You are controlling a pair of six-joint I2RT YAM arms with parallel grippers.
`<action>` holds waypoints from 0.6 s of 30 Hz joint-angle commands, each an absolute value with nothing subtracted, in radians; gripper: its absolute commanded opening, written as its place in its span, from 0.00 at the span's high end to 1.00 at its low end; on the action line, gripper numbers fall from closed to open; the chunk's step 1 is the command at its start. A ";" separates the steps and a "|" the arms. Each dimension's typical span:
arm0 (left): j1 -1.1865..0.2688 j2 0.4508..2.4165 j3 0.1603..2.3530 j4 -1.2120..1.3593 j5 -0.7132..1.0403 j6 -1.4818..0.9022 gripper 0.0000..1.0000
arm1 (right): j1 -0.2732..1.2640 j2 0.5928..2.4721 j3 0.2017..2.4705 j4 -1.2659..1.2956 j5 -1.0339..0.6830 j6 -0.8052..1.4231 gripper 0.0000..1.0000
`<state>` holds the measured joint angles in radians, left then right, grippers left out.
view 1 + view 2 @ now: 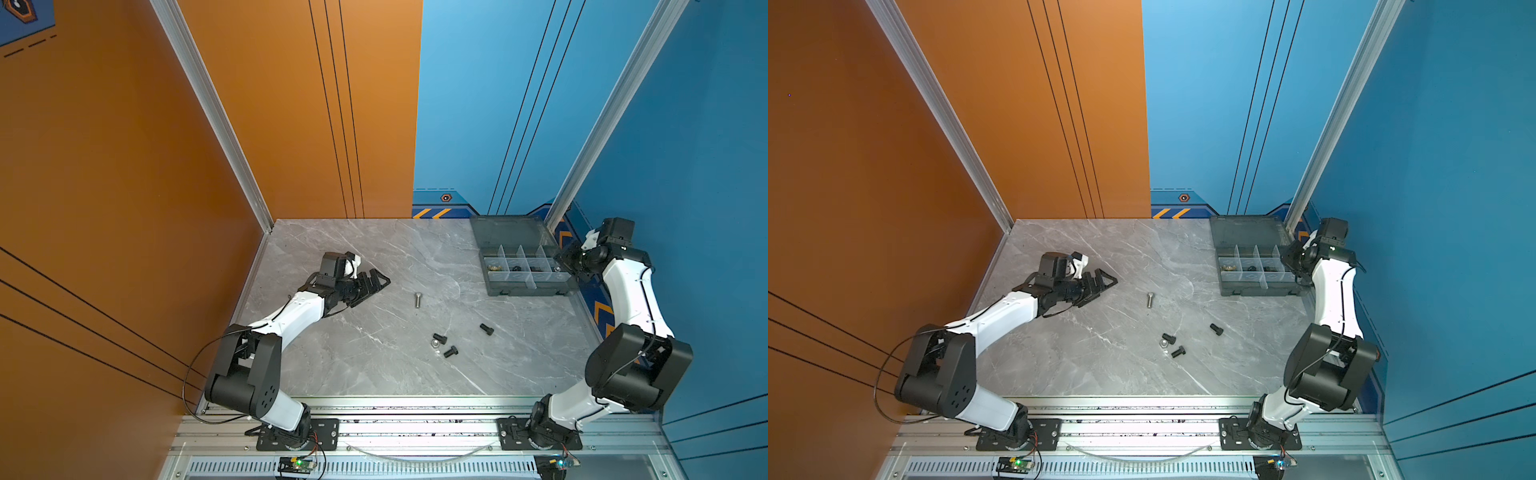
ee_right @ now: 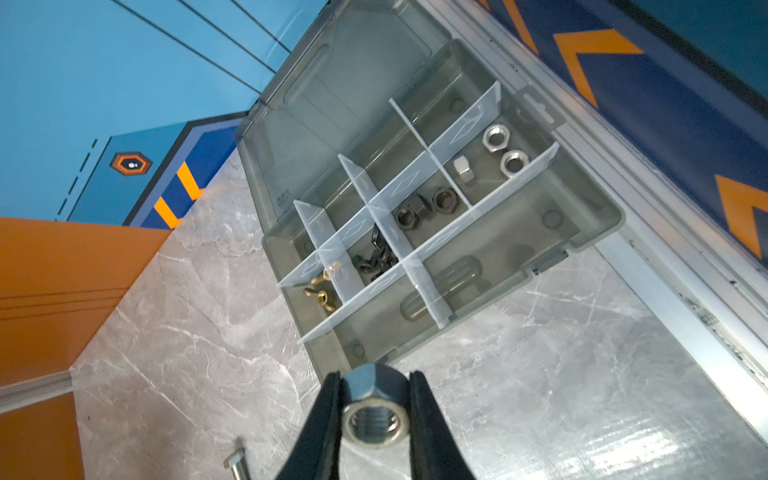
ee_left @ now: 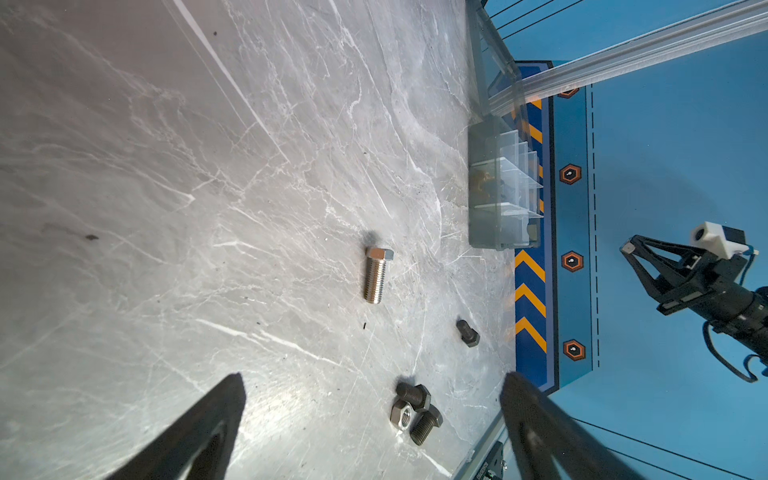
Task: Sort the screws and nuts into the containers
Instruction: 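Lift the silver hex nut with the right gripper and carry it to the box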
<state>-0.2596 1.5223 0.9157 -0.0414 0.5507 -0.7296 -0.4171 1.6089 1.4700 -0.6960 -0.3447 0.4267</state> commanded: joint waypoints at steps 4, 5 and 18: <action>-0.250 1.535 0.947 -0.048 0.559 -0.722 0.02 | -0.453 1.710 1.591 -0.709 -0.370 0.462 1.00; -0.249 1.534 0.946 -0.048 0.557 -0.723 0.02 | -0.458 1.730 1.606 -0.705 -0.374 0.470 1.00; -0.232 1.526 0.944 -0.058 0.540 -0.723 0.02 | -0.466 1.929 1.700 -0.671 -0.374 0.481 1.00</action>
